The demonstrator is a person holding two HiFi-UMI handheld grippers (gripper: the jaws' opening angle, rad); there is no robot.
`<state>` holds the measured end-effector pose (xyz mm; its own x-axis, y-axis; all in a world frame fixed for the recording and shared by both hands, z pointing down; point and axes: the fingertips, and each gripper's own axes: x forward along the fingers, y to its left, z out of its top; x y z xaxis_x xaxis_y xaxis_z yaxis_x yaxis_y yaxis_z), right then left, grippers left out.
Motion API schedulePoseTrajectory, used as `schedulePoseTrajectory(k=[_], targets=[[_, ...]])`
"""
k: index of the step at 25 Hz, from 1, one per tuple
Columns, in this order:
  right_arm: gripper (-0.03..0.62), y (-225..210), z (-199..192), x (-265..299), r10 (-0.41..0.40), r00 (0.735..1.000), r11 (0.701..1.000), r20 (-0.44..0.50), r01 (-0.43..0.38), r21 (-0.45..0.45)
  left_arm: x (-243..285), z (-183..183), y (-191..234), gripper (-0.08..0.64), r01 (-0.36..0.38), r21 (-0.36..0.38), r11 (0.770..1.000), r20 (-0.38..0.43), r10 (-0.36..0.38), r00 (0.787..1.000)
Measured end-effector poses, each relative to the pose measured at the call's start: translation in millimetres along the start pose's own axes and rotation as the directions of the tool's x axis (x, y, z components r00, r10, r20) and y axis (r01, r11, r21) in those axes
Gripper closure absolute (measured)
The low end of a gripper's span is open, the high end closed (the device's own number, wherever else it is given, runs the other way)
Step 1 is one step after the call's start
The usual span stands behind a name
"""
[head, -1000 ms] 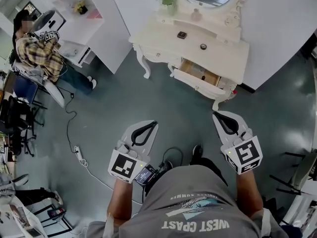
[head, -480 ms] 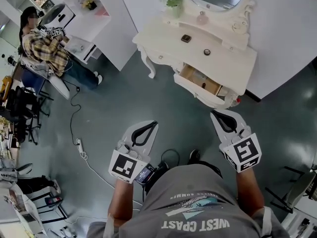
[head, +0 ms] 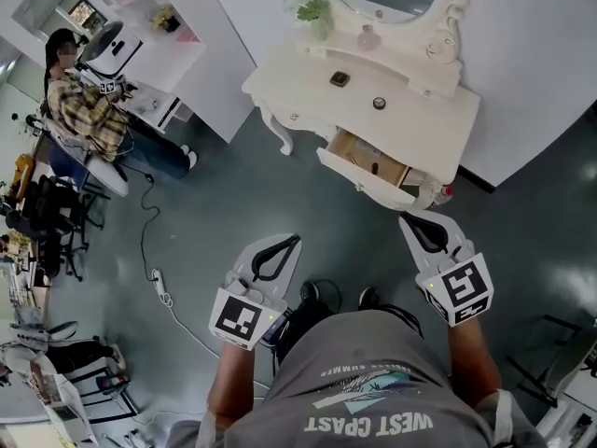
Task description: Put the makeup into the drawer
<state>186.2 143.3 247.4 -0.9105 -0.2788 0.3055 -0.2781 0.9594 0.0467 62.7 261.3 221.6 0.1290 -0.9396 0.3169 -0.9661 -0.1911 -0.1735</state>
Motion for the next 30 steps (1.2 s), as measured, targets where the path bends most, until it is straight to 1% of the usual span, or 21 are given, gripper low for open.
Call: schedulePoseTrajectory(k=[3, 8, 12, 16, 18, 20, 24, 26, 30], targets=[[0.591, -12, -5, -3, -0.028, 1.0, 1.0, -0.006, 0.028, 0.014, 13, 3, 2, 0.557, 0.023, 0.008, 1.0, -0.006, -0.023, 1.0], [0.591, -26, -14, -3, -0.092, 0.995, 0.995, -0.029, 0.093, 0.037, 39, 10, 3, 0.557, 0.097, 0.031, 0.995, 0.027, -0.098, 0.995], [0.591, -28, -10, 4, -0.144, 0.989, 0.988, -0.042, 0.146, 0.046, 49, 9, 19, 0.557, 0.148, 0.036, 0.988, 0.047, -0.15, 0.988], [0.591, -31, 0, 22, -0.191, 0.98, 0.979, -0.058, 0.194, 0.053, 60, 11, 53, 0.557, 0.177, 0.045, 0.983, 0.063, -0.18, 0.982], [0.591, -31, 5, 35, -0.212, 0.975, 0.975, -0.069, 0.216, 0.052, 63, 12, 69, 0.557, 0.201, 0.05, 0.978, 0.081, -0.204, 0.976], [0.591, -30, 14, 51, -0.233, 0.97, 0.97, -0.068, 0.237, 0.056, 66, 9, 88, 0.557, 0.221, 0.053, 0.974, 0.082, -0.224, 0.971], [0.591, -26, 32, 86, -0.257, 0.964, 0.964, -0.063, 0.261, 0.057, 79, 2, 130, 0.557, 0.246, 0.057, 0.968, 0.085, -0.25, 0.965], [0.591, -24, 36, 100, -0.269, 0.96, 0.96, -0.075, 0.273, 0.054, 85, 1, 146, 0.557, 0.265, 0.056, 0.963, 0.095, -0.269, 0.958], [0.591, -27, 43, 120, -0.315, 0.944, 0.945, -0.097, 0.322, 0.058, 98, -2, 173, 0.557, 0.311, 0.06, 0.949, 0.102, -0.315, 0.943]])
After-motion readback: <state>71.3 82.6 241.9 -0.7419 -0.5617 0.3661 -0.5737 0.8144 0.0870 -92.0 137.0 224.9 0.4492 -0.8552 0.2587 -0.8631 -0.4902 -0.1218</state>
